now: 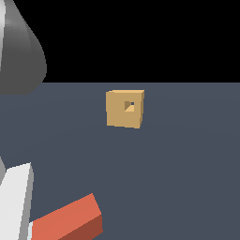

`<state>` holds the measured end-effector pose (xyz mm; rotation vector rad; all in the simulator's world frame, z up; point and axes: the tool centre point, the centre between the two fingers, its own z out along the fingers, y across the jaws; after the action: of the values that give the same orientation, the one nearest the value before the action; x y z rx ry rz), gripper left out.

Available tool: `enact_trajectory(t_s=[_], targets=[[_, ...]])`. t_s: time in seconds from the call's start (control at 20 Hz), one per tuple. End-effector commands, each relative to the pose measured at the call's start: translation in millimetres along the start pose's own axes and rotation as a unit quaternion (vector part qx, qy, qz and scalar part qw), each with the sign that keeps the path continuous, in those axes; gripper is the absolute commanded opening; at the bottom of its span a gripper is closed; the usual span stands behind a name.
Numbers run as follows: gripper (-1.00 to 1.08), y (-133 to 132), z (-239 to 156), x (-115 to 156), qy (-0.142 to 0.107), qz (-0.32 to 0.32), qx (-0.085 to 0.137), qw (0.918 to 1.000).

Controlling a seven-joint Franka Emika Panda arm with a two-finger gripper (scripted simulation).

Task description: Insert the peg into the horizontal hole in a box.

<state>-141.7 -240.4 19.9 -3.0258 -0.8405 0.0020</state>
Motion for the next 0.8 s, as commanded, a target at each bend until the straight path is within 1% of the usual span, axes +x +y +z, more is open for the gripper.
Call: enact_trajectory(t_s=[0.0,0.05,0.6,0.75], targets=[[1.00,0.3,2.3,0.3,0.001,0.000,0.000,1.0000],[-1.00,0.3,2.3,0.3,0.001,0.000,0.000,1.0000],[-1.00,0.6,1.9,0.4,0.001,0.000,-0.001,1.0000],[-1.00,-0.8,0.3,7.2,0.000,-0.008,-0.001,1.0000]])
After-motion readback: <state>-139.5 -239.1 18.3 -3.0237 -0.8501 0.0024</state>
